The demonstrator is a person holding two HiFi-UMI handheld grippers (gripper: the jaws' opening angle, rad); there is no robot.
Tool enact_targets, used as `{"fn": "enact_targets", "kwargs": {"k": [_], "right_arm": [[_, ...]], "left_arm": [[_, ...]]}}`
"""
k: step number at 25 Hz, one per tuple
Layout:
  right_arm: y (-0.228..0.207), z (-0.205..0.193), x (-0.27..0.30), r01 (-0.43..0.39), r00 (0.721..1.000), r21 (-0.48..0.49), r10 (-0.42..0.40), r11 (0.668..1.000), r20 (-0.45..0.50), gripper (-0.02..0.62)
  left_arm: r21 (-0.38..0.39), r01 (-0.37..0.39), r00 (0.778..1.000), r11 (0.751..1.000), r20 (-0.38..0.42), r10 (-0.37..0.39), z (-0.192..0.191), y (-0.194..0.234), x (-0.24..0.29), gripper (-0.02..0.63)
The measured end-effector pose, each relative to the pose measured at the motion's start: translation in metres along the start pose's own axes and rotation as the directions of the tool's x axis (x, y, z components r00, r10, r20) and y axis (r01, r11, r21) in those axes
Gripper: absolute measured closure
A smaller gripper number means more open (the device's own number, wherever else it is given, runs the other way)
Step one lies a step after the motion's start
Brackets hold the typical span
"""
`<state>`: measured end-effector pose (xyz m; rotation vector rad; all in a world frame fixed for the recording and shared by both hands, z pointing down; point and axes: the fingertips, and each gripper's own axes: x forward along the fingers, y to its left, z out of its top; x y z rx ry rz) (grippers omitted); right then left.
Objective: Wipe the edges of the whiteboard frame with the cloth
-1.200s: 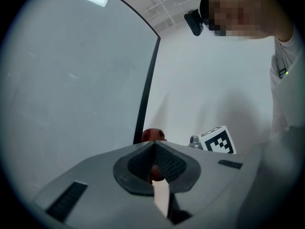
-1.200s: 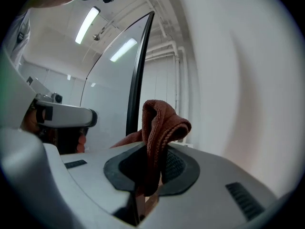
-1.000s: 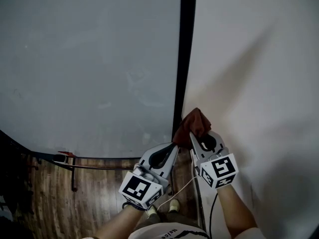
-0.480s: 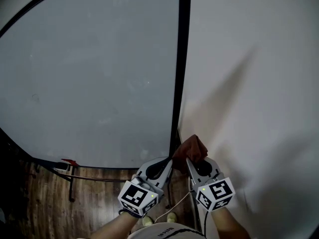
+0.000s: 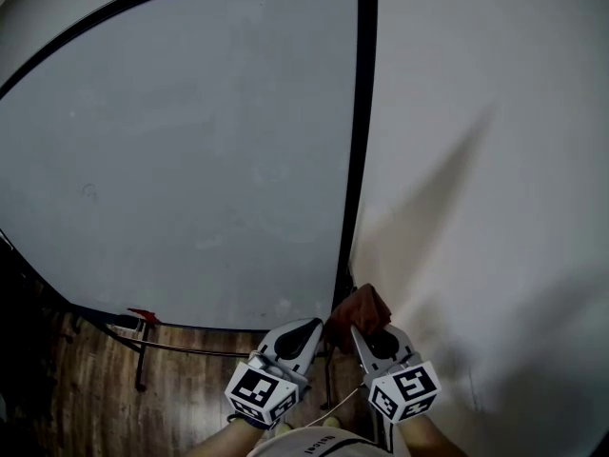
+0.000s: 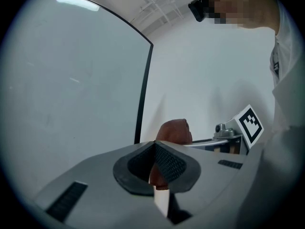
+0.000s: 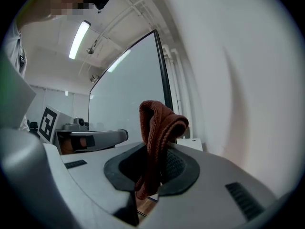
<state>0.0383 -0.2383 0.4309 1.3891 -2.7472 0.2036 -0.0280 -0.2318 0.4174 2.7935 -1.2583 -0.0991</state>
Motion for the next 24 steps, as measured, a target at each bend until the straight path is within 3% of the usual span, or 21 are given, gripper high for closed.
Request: {"fn": "enact_targets", "kwargs": {"k": [24], "right_arm": [[0.026, -0.014, 0.01, -0.02, 0.999, -0.005, 0.02, 1.0, -0.034, 0.54]], "left_arm": [[-0.029, 0.006, 1.0, 1.0, 0.017, -0.006, 0.002, 0.011, -0.01, 0.597]]}}
